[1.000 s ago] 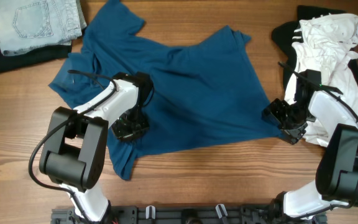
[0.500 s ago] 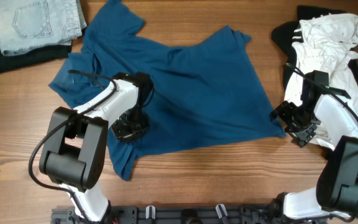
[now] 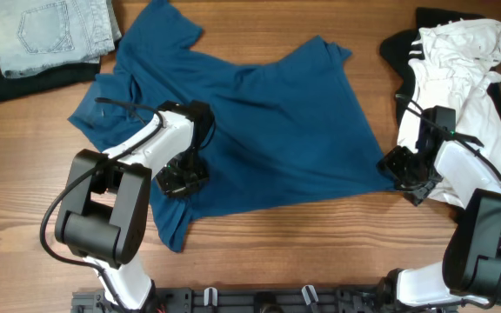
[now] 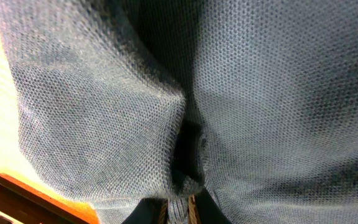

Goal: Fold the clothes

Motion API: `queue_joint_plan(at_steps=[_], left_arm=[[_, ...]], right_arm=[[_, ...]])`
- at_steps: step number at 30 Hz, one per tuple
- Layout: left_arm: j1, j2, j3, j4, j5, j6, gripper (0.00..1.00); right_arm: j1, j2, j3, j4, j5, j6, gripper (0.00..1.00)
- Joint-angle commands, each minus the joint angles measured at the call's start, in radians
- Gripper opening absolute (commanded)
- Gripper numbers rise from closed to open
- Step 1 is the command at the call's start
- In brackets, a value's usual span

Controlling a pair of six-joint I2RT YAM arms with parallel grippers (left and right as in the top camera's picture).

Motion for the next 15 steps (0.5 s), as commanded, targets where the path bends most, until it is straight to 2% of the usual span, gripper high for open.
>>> queue_joint_plan(at_steps=[1, 3, 5, 6, 7, 11, 15], left_arm=[[0.01, 0.009, -0.006, -0.002, -0.021, 0.002, 0.11], [0.01, 0.009, -0.006, -0.003, -0.021, 0.002, 0.11], [0.01, 0.009, -0.006, -0.001, -0.021, 0.003, 0.1], [0.011, 0.009, -0.006, 0.002, -0.021, 0.003, 0.08], [0.011, 0.009, -0.006, 0.002, -0.021, 0.003, 0.04], [0.017, 0.008, 0.0, -0.011, -0.021, 0.024, 0.04], [0.021, -0.03, 0.044, -0.082, -0.021, 0.024, 0.04]], right_arm=[[-0.003, -0.011, -0.039, 0.034, -0.06, -0.002, 0.59], [-0.003, -0.011, -0.045, 0.034, -0.06, 0.002, 0.45], [-0.003, -0.011, -0.045, 0.034, -0.061, 0.017, 0.24], [-0.003, -0.011, -0.045, 0.032, -0.068, 0.022, 0.09], [-0.003, -0.011, -0.045, 0.033, -0.077, 0.022, 0.04], [-0.003, -0.028, -0.029, 0.026, -0.087, 0.073, 0.04], [-0.003, -0.127, 0.023, -0.021, -0.114, 0.073, 0.04]])
